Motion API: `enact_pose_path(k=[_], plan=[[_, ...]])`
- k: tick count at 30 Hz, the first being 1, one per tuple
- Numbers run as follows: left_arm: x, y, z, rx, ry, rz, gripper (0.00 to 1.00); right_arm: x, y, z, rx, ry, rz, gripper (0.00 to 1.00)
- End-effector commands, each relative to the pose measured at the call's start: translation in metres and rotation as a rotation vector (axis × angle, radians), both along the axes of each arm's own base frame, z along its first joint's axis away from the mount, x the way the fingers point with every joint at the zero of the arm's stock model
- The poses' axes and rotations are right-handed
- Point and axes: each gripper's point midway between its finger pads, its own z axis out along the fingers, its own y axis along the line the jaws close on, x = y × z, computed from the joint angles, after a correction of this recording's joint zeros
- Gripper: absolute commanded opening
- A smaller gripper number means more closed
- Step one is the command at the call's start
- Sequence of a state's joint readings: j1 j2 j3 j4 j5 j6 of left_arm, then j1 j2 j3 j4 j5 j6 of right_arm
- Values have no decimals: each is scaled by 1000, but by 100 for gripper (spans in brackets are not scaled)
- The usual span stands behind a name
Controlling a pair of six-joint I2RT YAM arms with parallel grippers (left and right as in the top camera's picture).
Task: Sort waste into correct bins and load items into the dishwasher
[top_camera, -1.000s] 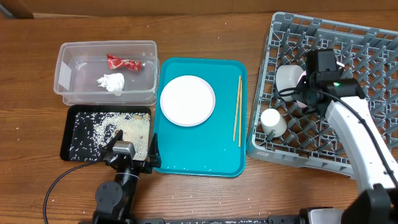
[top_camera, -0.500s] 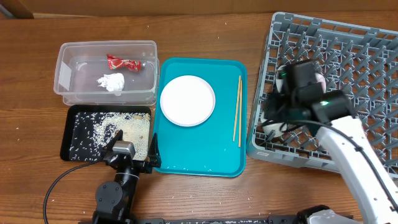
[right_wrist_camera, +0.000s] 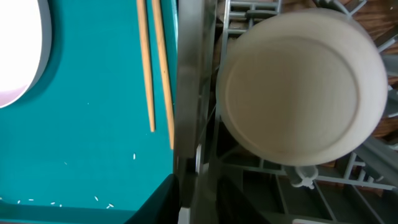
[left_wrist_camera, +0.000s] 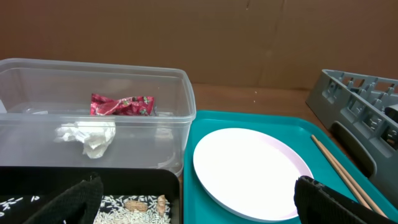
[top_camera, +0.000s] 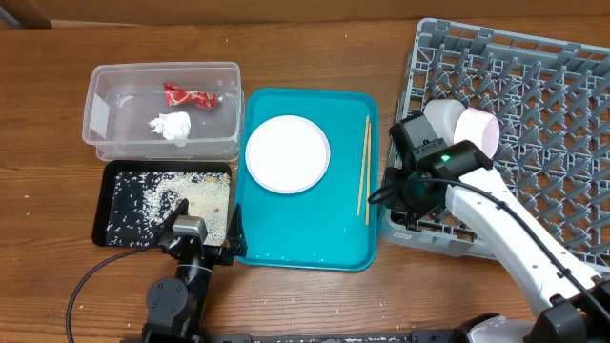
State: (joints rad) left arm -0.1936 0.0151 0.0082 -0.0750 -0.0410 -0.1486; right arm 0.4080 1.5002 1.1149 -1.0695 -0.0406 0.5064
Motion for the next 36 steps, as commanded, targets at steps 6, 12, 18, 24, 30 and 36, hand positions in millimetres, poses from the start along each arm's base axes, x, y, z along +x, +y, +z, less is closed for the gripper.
enact_pose_path(k=[6, 12, 18, 24, 30, 36], plan=[[0, 4, 1, 17, -11, 20, 100, -33, 14, -21, 37, 104, 39, 23], [0, 4, 1, 17, -11, 20, 100, -43, -6, -32, -66, 129, -32, 17], [0, 4, 1, 17, -11, 20, 100, -49, -15, -29, -105, 136, -56, 16], [0, 4, 1, 17, -11, 20, 100, -61, -21, -25, -125, 174, -54, 16], [0, 4, 1, 17, -11, 20, 100, -71, -30, -23, -163, 209, -55, 16], [0, 4, 1, 17, -11, 20, 100, -79, -33, -21, -173, 233, -66, 16]])
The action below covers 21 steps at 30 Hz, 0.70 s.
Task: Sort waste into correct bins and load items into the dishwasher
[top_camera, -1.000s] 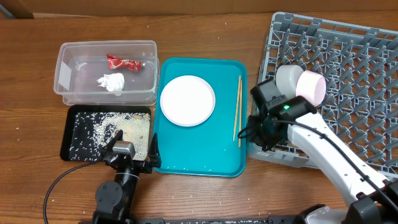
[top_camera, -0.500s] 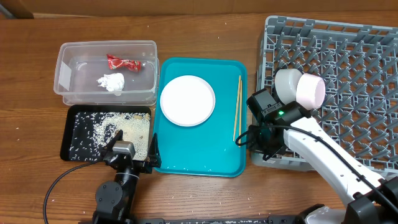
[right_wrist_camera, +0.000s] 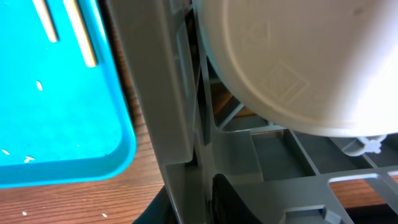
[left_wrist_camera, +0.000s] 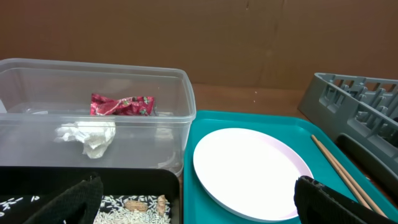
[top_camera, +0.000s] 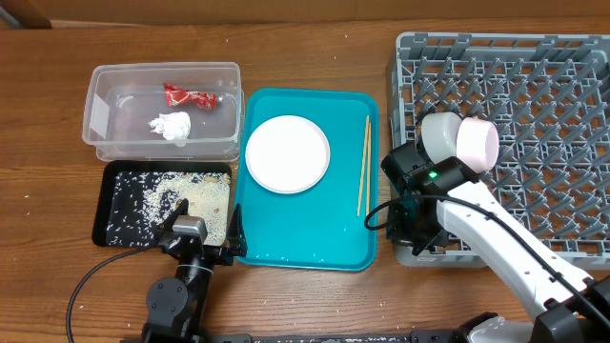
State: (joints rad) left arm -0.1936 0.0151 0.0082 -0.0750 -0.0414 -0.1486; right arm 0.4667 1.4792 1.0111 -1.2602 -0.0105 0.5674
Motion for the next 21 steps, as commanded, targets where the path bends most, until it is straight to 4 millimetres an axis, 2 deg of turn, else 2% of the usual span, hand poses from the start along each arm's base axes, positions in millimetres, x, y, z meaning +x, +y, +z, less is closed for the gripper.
enact_pose_path(k=[1, 9, 13, 21], plan=[[0, 4, 1, 17, -11, 20, 100, -8, -10, 4, -43, -1, -57, 16], [0, 4, 1, 17, -11, 20, 100, -24, -13, 10, -48, 54, -95, 16], [0, 4, 1, 17, -11, 20, 100, -22, -13, 11, -41, 35, -99, 16], [0, 4, 1, 17, -11, 20, 100, -35, -17, 16, -52, 74, -126, 16]])
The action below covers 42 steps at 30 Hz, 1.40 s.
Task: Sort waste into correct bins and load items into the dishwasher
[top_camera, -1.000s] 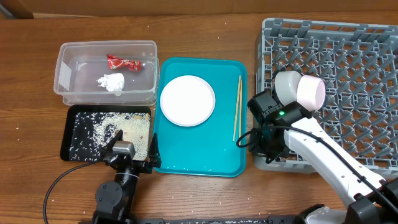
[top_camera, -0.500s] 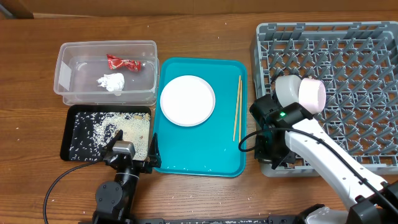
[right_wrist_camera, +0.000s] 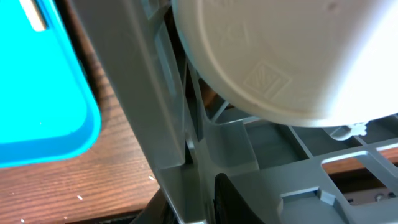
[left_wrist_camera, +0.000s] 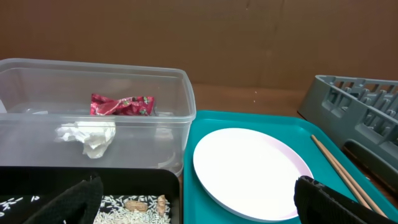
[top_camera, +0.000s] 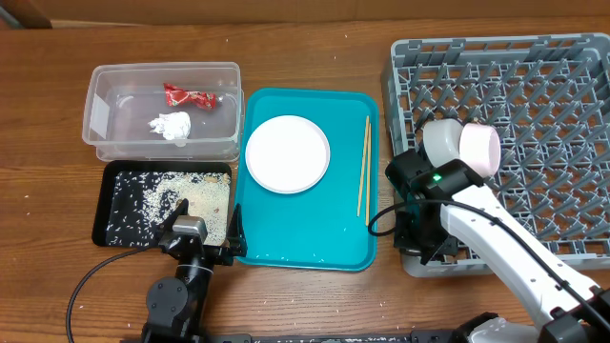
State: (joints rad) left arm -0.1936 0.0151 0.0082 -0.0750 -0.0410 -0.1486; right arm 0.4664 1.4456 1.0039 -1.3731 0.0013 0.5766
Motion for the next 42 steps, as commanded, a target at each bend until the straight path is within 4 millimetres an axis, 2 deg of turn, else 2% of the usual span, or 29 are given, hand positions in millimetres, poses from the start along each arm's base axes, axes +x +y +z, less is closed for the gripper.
enact_pose_path(k=[1, 7, 12, 17, 19, 21, 26, 28, 30, 33, 37, 39, 42], plan=[[0, 4, 1, 17, -11, 20, 100, -12, -1, 8, -2, 5, -120, 16], [0, 4, 1, 17, -11, 20, 100, -11, 6, 9, -2, -27, -85, 18], [0, 4, 1, 17, -11, 20, 100, -3, -3, 9, -104, -107, -128, 35], [0, 4, 1, 17, -11, 20, 100, 15, 6, 13, -55, -191, -127, 38], [0, 4, 1, 17, -11, 20, 100, 32, 17, 24, 10, -268, -81, 38], [0, 4, 1, 17, -11, 20, 100, 53, 35, 43, 107, -365, -16, 37], [0, 4, 1, 17, -11, 20, 100, 89, 105, 94, 470, -567, 214, 38], [0, 4, 1, 17, -11, 20, 100, 101, 124, 106, 562, -619, 232, 38], [0, 4, 1, 17, -11, 20, 100, 112, 136, 109, 607, -653, 242, 38], [0, 4, 1, 17, -11, 20, 100, 128, 146, 96, 608, -656, 243, 38], [0, 4, 1, 17, -11, 20, 100, 134, 146, 59, 560, -563, 225, 36], [0, 4, 1, 17, -11, 20, 100, 131, 140, 42, 512, -512, 213, 33], [0, 4, 1, 17, -11, 20, 100, 126, 118, 22, 384, -455, 114, 30]])
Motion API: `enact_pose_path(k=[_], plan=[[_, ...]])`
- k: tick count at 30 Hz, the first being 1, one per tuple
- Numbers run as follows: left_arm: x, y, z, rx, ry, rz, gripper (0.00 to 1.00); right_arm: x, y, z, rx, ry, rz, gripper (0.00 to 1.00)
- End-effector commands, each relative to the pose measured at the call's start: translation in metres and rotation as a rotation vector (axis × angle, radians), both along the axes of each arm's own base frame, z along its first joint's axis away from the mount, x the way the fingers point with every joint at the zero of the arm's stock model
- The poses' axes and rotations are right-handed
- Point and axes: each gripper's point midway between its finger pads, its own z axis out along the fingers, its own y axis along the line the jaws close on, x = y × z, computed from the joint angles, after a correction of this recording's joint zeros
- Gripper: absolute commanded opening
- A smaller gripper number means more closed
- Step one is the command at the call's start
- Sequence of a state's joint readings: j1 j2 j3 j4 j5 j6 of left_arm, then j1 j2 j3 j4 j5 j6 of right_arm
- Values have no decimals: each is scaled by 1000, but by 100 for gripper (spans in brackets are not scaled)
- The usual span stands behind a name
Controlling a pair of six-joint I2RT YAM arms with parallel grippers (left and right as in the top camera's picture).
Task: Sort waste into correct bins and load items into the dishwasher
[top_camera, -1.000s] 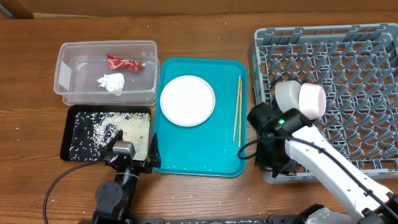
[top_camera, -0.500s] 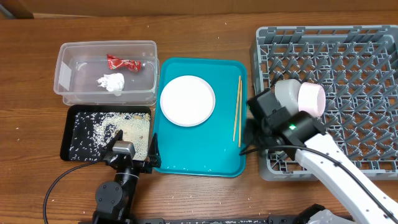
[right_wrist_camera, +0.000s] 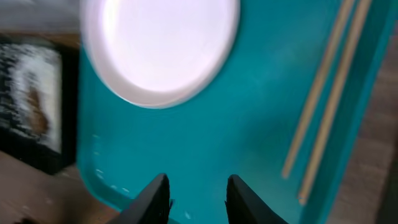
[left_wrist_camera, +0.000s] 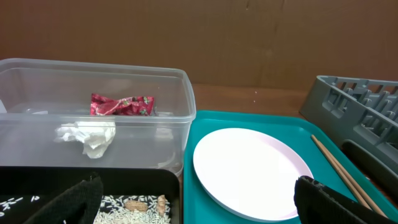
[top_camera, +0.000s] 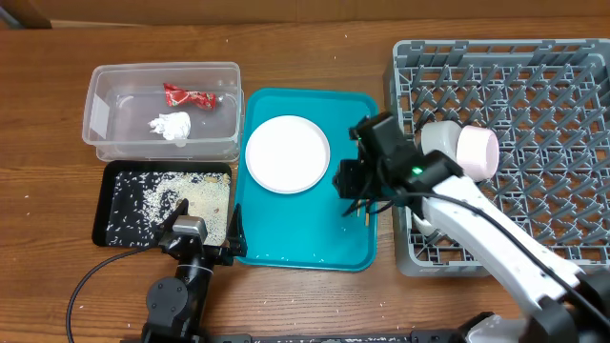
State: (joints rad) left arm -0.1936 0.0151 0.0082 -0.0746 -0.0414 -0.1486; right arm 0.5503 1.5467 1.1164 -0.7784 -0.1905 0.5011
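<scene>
A white plate (top_camera: 287, 153) and a pair of wooden chopsticks (top_camera: 363, 167) lie on the teal tray (top_camera: 305, 238). My right gripper (top_camera: 346, 183) hovers over the tray between plate and chopsticks, open and empty; its wrist view shows the plate (right_wrist_camera: 160, 46), the chopsticks (right_wrist_camera: 326, 106) and the gripper (right_wrist_camera: 198, 193) above bare tray. A white and pink cup (top_camera: 462, 148) lies in the grey dish rack (top_camera: 534, 124). My left gripper (top_camera: 205, 238) rests open at the front; its view shows the plate (left_wrist_camera: 252, 171) and the gripper (left_wrist_camera: 193, 211).
At the back left stands a clear bin (top_camera: 100, 105) with a red wrapper (top_camera: 189, 95) and a white tissue (top_camera: 172, 126) inside. In front of the bin sits a black tray (top_camera: 107, 205) of rice. The rack stands right beside the teal tray.
My right gripper was at the rack's front left corner with the rim between its fingers. It is off the rack now, open over the teal tray. The rack sits square, slightly further right.
At first the rack stood skewed, with my right gripper at its left front corner. At the following moments the rack was turned squarer to the table, the gripper still on its rim. Now the rack is let go. The left arm stayed still.
</scene>
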Motion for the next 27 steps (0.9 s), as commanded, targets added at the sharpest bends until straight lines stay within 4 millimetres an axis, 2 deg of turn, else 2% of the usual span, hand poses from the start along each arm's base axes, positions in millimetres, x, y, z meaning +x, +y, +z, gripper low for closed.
enact_pose_path(k=[1, 6, 12, 18, 21, 24, 26, 27], plan=[[0, 4, 1, 17, -11, 20, 100, 2, -21, -7, -97, 23, -120, 28], [0, 4, 1, 17, -11, 20, 100, -21, -64, -20, -275, 131, -321, 28], [0, 4, 1, 17, -11, 20, 100, -48, -87, -28, -387, 217, -324, 29], [0, 4, 1, 17, -11, 20, 100, -58, -115, -28, -510, 227, -437, 29], [0, 4, 1, 17, -11, 20, 100, -59, -114, -28, -505, 234, -438, 29], [0, 4, 1, 17, -11, 20, 100, -51, -106, -22, -478, 205, -418, 28], [0, 4, 1, 17, -11, 20, 100, -39, -86, -13, -409, 153, -302, 29], [0, 4, 1, 17, -11, 20, 100, -31, -72, -7, -358, 121, -238, 34]])
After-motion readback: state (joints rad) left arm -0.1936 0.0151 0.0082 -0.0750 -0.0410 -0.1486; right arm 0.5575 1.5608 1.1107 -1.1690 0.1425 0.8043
